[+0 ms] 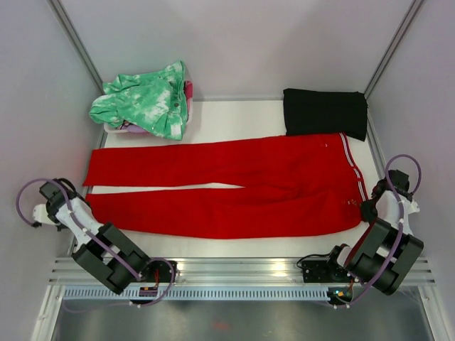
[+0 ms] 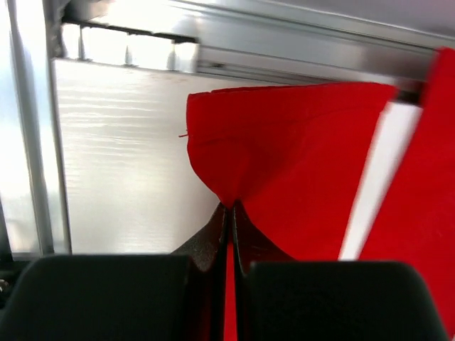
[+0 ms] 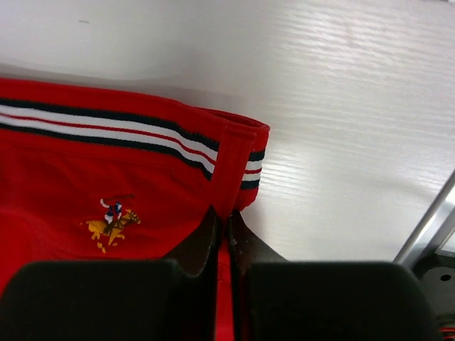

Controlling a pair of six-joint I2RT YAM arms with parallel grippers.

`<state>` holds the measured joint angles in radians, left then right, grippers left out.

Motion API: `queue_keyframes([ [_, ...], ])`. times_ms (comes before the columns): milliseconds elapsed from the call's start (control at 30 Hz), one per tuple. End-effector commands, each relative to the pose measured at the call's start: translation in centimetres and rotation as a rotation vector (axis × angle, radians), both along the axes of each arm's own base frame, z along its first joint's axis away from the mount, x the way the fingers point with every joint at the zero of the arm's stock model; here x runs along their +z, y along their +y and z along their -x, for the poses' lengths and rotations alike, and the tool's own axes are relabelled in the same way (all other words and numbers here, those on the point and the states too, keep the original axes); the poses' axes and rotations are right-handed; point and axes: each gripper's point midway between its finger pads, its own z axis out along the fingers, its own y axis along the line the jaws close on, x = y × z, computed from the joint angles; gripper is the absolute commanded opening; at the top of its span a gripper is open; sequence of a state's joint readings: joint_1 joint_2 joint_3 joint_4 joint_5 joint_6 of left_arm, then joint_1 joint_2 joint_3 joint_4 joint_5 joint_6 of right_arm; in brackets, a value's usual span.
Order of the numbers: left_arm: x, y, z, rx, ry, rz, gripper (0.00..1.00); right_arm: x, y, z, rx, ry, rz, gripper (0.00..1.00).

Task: Fold and stack the trousers
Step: Fold the trousers

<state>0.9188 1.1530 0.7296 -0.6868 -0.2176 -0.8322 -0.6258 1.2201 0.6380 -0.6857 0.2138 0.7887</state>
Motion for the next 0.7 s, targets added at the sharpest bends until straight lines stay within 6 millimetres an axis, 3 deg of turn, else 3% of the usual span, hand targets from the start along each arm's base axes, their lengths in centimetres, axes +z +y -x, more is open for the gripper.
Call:
queue_keyframes([
  [0,5.4,2.1,-1.9,-0.044,0.040,-0.137,0.02,5.0,-1.7,-4.8,0.049,-0.198,0.063,0.00],
  [67,6.9,2.2,-3.7,-0.070,0.032,-0.169,0.02,7.2,-2.7,-6.3,0.064,-0.250,0.097,0.00],
  [100,8.8,2.7,-5.2,-0.086,-0.016,-0.211,0.02,8.5,-3.2,-7.2,0.073,-0.273,0.118,0.00],
  [200,12.3,3.9,-7.3,-0.083,-0.099,-0.282,0.02,10.4,-3.9,-8.6,0.106,-0.314,0.141,0.00],
  [233,13.1,4.0,-8.0,-0.093,-0.116,-0.296,0.02,11.9,-4.4,-9.6,0.120,-0.358,0.163,0.00],
  [300,14.6,4.3,-9.3,-0.115,-0.143,-0.319,0.02,13.5,-3.8,-11.1,0.164,-0.439,0.151,0.00],
  [533,16.1,4.9,-12.4,-0.149,-0.167,-0.356,0.02,22.3,-3.2,-18.5,0.364,-0.768,0.273,0.00],
  [667,16.1,5.7,-13.5,-0.137,-0.150,-0.357,0.02,23.3,-2.5,-22.7,0.494,-0.759,0.275,0.00],
])
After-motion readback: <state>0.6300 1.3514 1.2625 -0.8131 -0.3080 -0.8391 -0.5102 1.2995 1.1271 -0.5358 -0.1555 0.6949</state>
